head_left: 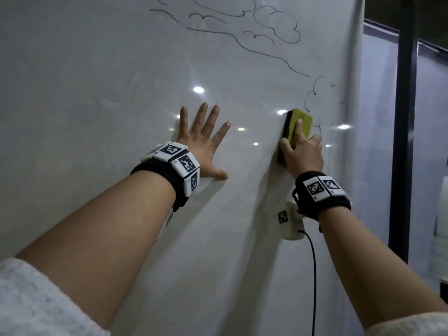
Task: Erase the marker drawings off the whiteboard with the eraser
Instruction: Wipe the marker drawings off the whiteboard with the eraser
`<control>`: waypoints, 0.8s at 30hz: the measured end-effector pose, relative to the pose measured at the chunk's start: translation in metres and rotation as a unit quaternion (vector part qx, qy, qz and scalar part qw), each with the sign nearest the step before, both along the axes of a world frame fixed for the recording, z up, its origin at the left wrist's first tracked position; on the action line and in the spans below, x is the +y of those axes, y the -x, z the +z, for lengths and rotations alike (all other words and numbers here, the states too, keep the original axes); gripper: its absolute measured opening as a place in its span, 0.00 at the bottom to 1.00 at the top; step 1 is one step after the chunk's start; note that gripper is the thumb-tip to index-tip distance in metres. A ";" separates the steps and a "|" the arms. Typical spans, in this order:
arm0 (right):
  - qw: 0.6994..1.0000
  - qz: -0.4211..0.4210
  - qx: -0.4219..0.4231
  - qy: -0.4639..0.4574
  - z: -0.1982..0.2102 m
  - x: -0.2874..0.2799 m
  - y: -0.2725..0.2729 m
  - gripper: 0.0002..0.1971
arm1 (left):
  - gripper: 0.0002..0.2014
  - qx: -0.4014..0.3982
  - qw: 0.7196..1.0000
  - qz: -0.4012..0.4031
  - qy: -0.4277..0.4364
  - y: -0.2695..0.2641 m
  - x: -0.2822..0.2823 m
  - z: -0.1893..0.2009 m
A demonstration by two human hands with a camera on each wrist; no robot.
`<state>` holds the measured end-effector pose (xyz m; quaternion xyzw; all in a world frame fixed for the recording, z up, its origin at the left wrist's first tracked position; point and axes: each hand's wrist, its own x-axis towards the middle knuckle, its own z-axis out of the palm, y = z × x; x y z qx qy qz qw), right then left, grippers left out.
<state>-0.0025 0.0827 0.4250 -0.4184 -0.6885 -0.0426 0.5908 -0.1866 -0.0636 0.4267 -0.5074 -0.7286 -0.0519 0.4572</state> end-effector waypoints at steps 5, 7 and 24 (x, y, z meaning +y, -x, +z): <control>0.990 -0.008 -0.111 -0.086 0.000 -0.016 0.009 0.32 | 0.56 -0.002 1.000 0.004 0.006 0.001 -0.002 0.002; 0.990 -0.001 -0.107 -0.093 0.017 -0.013 -0.001 0.31 | 0.53 0.002 1.000 0.000 0.009 0.002 -0.006 0.005; 0.999 -0.038 -0.007 -0.035 0.110 -0.005 0.012 0.30 | 0.48 -0.087 0.989 0.025 -0.113 0.059 -0.062 0.041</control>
